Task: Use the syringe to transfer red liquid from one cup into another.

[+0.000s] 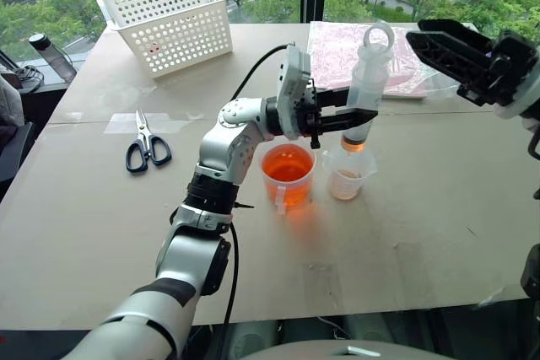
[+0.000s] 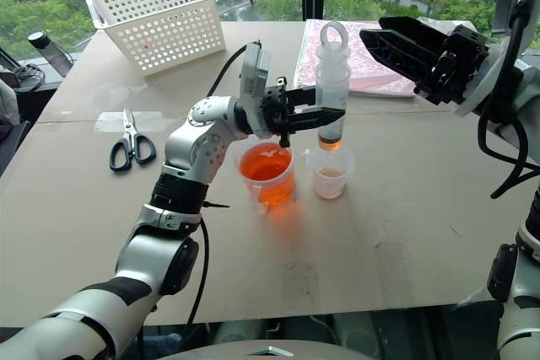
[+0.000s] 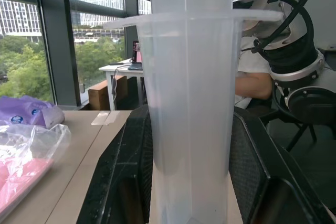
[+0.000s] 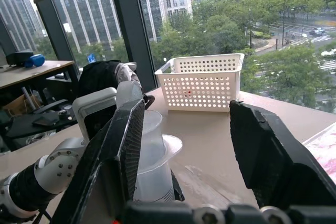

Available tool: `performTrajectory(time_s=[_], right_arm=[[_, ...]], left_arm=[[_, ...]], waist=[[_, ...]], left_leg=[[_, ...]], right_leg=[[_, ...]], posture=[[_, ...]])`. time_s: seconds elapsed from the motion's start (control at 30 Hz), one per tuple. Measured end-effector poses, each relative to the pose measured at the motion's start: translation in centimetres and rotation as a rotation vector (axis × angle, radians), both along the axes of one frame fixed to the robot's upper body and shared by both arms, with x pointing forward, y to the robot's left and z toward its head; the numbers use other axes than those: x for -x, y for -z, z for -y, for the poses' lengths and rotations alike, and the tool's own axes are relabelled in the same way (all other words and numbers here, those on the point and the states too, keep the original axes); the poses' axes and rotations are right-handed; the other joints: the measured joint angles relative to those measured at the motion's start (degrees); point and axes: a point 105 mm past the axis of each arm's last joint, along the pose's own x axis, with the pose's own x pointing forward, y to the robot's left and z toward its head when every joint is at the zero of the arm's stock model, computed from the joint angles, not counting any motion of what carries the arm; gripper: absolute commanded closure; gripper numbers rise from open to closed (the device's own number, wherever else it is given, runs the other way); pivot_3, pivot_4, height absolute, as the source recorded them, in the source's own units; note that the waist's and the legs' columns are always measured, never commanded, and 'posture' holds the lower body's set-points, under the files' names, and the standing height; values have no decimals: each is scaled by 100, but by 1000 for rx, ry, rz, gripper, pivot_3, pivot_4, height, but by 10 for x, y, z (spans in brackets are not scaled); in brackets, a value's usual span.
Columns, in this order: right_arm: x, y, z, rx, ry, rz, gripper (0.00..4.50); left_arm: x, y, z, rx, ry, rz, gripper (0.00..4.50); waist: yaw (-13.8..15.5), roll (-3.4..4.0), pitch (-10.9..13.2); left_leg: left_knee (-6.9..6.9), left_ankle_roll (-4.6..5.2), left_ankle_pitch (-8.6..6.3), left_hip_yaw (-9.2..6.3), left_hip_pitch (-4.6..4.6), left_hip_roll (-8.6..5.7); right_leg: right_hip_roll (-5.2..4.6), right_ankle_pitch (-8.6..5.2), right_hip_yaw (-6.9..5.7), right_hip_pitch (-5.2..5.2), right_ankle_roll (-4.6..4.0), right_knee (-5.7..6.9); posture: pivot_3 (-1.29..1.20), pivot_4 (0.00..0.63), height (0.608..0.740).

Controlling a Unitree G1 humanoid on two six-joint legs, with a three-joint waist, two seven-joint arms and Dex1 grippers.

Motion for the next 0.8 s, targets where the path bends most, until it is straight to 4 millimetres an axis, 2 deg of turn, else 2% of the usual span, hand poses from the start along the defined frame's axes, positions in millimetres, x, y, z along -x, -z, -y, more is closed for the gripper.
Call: performTrajectory(time_s=[0.33,0.5,0.67,0.8], right_arm=[[-1,-1,-13,62,-19,-1,1770],[-1,0,-6,89,-1,-5,1770],[5,8,12,125,23,-26,1770],[14,6,11,134,-7,-15,1770]], left_arm=[[0,1,3,11,8,16,3115],[-1,4,5,-7,-1,24,3115],[-4,5,7,-9,-7,2,3115],[-5,4,9,-15,-7,2,3115]], waist=[[34,0,0],[41,0,0],[74,0,0],[70,0,0]], left_leg=[[1,0,0,-1,-1,0],[1,0,0,-1,-1,0],[2,1,0,-1,-3,0],[2,0,0,-1,-2,0]], right_leg=[[-1,0,-2,1,0,-2],[0,0,-2,0,0,-1],[-1,0,-2,1,0,-2],[0,0,-2,0,0,-1]], posture=[[0,150,740],[0,150,740],[0,150,740],[0,150,740]])
